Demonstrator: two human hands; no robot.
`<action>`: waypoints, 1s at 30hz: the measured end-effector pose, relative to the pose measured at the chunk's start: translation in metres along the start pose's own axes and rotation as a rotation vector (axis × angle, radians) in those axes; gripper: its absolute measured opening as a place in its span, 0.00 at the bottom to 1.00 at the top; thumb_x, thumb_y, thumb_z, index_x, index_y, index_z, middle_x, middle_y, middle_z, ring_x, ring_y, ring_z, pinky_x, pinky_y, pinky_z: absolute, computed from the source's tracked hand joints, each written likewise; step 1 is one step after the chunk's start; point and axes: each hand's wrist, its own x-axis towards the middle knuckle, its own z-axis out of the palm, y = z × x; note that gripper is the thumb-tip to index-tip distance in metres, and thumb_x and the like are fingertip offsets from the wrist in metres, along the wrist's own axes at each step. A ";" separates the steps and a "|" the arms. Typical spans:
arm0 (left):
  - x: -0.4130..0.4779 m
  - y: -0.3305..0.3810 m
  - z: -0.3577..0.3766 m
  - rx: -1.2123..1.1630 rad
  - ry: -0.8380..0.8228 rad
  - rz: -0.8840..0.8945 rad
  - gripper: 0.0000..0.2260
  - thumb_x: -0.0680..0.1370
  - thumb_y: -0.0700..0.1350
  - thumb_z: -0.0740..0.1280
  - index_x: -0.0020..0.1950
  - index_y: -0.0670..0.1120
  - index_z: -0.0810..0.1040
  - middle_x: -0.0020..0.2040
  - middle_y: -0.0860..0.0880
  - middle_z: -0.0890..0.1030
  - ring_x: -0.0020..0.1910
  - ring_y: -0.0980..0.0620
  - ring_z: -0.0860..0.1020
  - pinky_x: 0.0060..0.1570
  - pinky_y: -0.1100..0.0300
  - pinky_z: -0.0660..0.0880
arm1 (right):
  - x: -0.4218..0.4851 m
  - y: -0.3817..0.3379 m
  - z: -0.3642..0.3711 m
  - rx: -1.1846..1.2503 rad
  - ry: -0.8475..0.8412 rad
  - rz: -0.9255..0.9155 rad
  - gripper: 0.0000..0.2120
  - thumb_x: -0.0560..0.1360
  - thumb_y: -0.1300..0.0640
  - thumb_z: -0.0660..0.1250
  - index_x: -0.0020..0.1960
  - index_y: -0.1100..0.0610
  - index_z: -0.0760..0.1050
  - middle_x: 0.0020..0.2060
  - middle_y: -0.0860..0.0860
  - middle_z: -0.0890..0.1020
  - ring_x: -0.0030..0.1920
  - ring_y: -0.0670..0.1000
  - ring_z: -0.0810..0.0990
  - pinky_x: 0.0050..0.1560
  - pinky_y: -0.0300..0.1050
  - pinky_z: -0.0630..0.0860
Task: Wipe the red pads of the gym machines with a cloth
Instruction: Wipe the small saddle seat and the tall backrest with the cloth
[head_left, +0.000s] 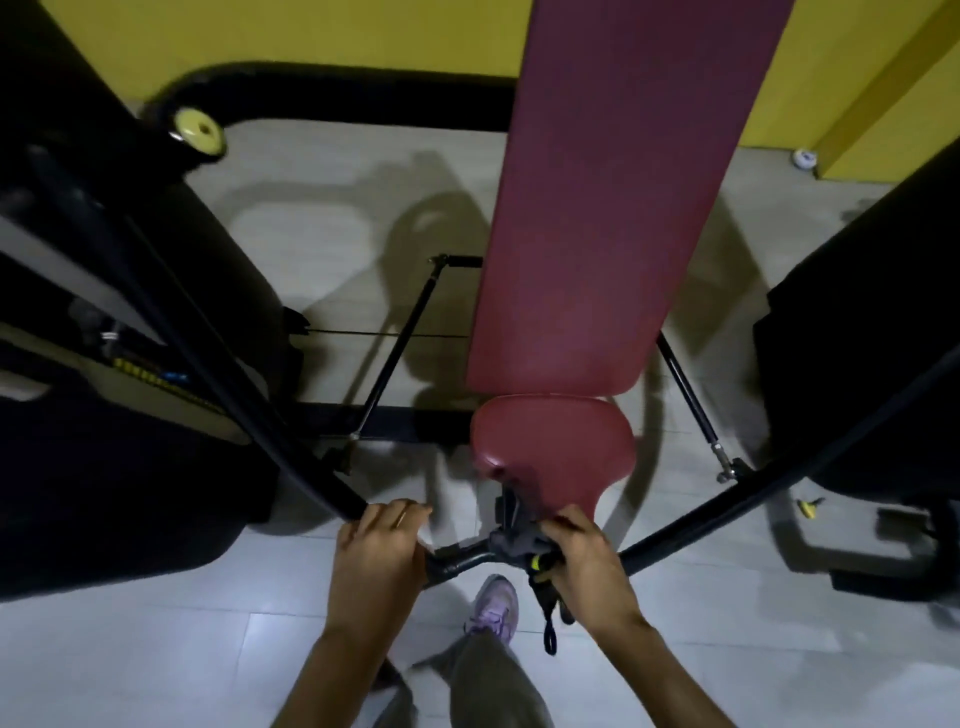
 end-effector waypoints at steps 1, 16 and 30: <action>-0.005 0.000 -0.013 0.010 0.007 -0.017 0.15 0.70 0.39 0.72 0.55 0.48 0.84 0.52 0.51 0.85 0.49 0.46 0.83 0.45 0.49 0.79 | -0.005 -0.007 -0.011 0.069 0.052 0.011 0.24 0.66 0.71 0.70 0.56 0.50 0.82 0.54 0.45 0.74 0.49 0.50 0.80 0.50 0.43 0.78; -0.165 -0.061 -0.188 -0.033 0.283 -0.196 0.16 0.72 0.42 0.76 0.59 0.52 0.83 0.51 0.55 0.83 0.46 0.49 0.80 0.41 0.52 0.80 | -0.101 -0.202 -0.083 0.671 0.278 -0.061 0.17 0.76 0.59 0.76 0.63 0.56 0.79 0.52 0.43 0.84 0.55 0.42 0.82 0.54 0.27 0.73; -0.461 -0.171 -0.207 -0.125 0.530 -0.666 0.13 0.76 0.46 0.71 0.61 0.52 0.82 0.56 0.55 0.83 0.51 0.48 0.81 0.42 0.52 0.81 | -0.259 -0.410 0.054 0.563 -0.096 -0.410 0.07 0.76 0.51 0.75 0.53 0.50 0.82 0.47 0.45 0.86 0.51 0.44 0.84 0.55 0.51 0.81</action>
